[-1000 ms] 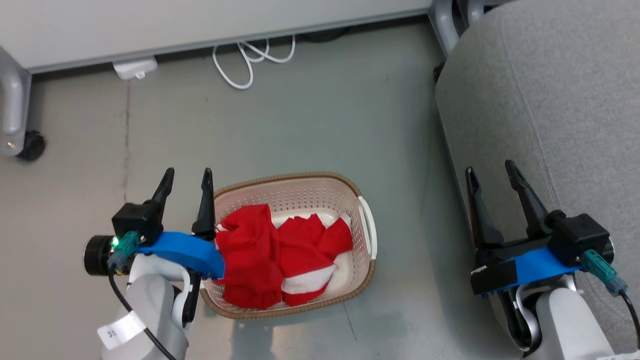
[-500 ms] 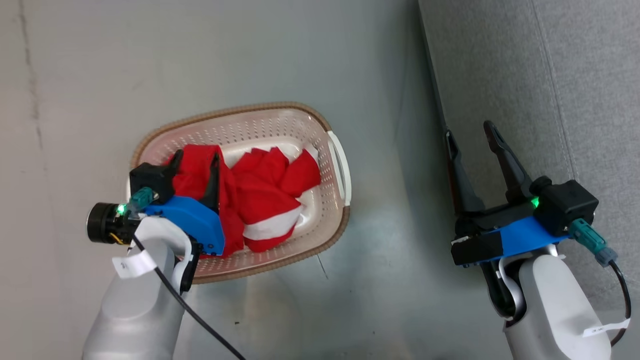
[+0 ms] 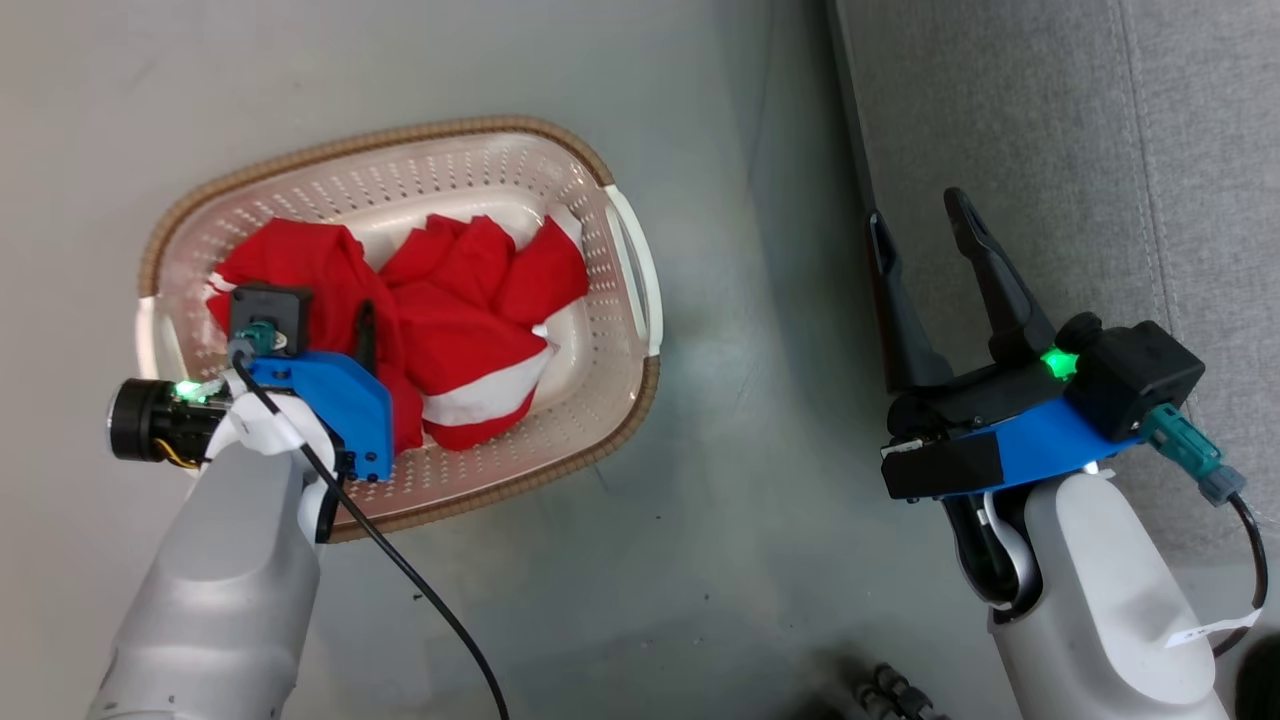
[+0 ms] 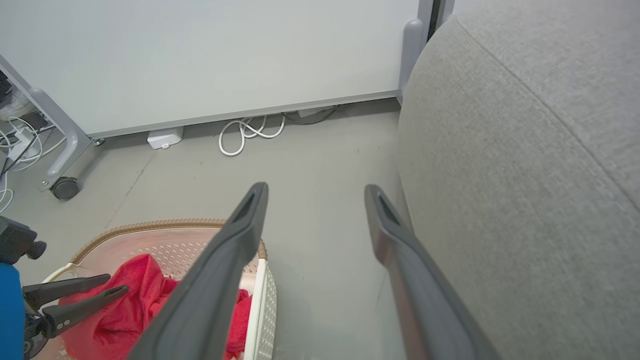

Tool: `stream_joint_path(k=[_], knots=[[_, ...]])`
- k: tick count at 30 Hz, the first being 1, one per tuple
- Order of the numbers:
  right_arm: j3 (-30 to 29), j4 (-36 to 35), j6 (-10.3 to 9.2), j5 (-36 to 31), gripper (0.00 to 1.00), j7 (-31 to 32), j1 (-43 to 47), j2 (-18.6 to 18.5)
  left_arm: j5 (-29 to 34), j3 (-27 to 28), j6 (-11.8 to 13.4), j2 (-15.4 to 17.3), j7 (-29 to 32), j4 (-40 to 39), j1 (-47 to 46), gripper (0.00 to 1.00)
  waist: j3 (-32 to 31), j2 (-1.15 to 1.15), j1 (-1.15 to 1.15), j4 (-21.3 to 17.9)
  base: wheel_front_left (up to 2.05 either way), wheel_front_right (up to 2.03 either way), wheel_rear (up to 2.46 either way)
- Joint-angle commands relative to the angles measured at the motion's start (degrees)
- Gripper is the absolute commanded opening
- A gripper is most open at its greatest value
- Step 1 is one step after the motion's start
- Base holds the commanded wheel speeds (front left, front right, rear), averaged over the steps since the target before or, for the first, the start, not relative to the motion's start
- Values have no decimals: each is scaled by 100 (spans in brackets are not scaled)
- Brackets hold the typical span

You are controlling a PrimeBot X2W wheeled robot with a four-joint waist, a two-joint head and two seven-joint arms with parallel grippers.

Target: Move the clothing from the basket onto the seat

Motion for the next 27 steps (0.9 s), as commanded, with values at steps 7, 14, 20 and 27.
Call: stream_joint_path(k=[7,14,20,27], knots=[[116,-65,1,250,100,-22,-180,-13,-48,40,196,140,127,252,-272,100,440,0,-1,-193,0,0,0],[216,-93,1,411,100,-22,-197,-13,-85,31,286,209,116,399,-329,100,551,0,-1,-280,0,0,0],[212,-58,1,494,100,-22,-205,-12,-145,24,327,243,33,466,-375,100,553,0,-1,-320,0,0,0],[189,-68,1,471,100,-22,-197,-12,-195,-37,265,169,-56,525,-412,0,504,0,-1,-302,0,0,0]])
